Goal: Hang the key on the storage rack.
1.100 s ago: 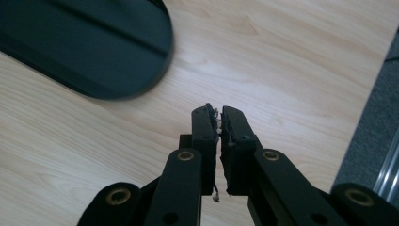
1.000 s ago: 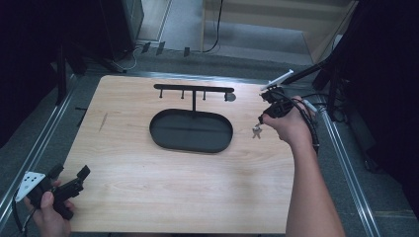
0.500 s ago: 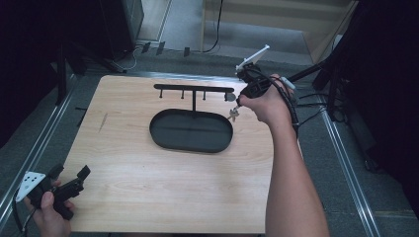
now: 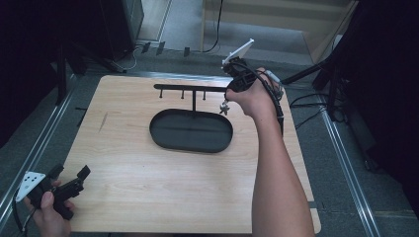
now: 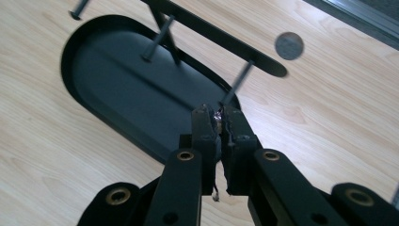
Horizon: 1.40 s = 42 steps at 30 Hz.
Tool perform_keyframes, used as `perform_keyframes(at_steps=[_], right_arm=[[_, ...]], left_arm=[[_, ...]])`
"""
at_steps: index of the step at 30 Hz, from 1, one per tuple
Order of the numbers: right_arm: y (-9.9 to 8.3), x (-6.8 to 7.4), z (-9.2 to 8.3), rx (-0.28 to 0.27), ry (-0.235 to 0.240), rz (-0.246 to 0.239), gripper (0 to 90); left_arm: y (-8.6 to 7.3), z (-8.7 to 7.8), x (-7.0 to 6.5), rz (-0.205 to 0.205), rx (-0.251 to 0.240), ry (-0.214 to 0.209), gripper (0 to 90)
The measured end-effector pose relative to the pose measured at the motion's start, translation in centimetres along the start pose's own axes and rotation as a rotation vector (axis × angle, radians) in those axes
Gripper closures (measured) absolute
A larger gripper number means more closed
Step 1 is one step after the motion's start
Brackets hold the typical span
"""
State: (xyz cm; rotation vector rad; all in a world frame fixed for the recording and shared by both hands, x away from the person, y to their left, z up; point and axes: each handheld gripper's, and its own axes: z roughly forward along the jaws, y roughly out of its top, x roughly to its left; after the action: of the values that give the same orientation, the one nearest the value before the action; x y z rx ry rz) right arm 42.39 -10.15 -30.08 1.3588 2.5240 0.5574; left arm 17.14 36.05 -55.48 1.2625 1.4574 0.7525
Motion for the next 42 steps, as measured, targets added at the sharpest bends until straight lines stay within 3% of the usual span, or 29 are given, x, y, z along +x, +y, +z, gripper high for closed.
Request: perform_keyframes(at_steps=[7, 22, 30, 31, 36, 42], right_arm=[[1.0, 0.7, 0.1, -0.022, -0.015, -0.025, 85.4], [0.4, -0.7, -0.2, -0.039, -0.058, -0.056, 85.3], [-0.4, -1.8, 0.6, -0.049, -0.063, 0.006, 84.2], [-0.6, -2.1, 0.9, -0.053, -0.089, 0.024, 82.6], [-1.2, -3.0, 1.4, -0.041, -0.118, 0.081, 78.1], [-2.3, -4.0, 2.0, -0.023, -0.125, 0.103, 79.2]], left_arm=[[0.0, 0.0, 0.0, -0.001, -0.001, -0.001, 0.7], [0.0, 0.0, 0.0, 0.001, -0.001, -0.001, 0.7], [0.0, 0.0, 0.0, 0.001, -0.002, -0.001, 0.7], [0.0, 0.0, 0.0, 0.000, -0.001, -0.001, 0.7], [0.0, 0.0, 0.0, 0.001, -0.001, -0.001, 0.7], [0.0, 0.0, 0.0, 0.002, -0.001, 0.001, 0.8]])
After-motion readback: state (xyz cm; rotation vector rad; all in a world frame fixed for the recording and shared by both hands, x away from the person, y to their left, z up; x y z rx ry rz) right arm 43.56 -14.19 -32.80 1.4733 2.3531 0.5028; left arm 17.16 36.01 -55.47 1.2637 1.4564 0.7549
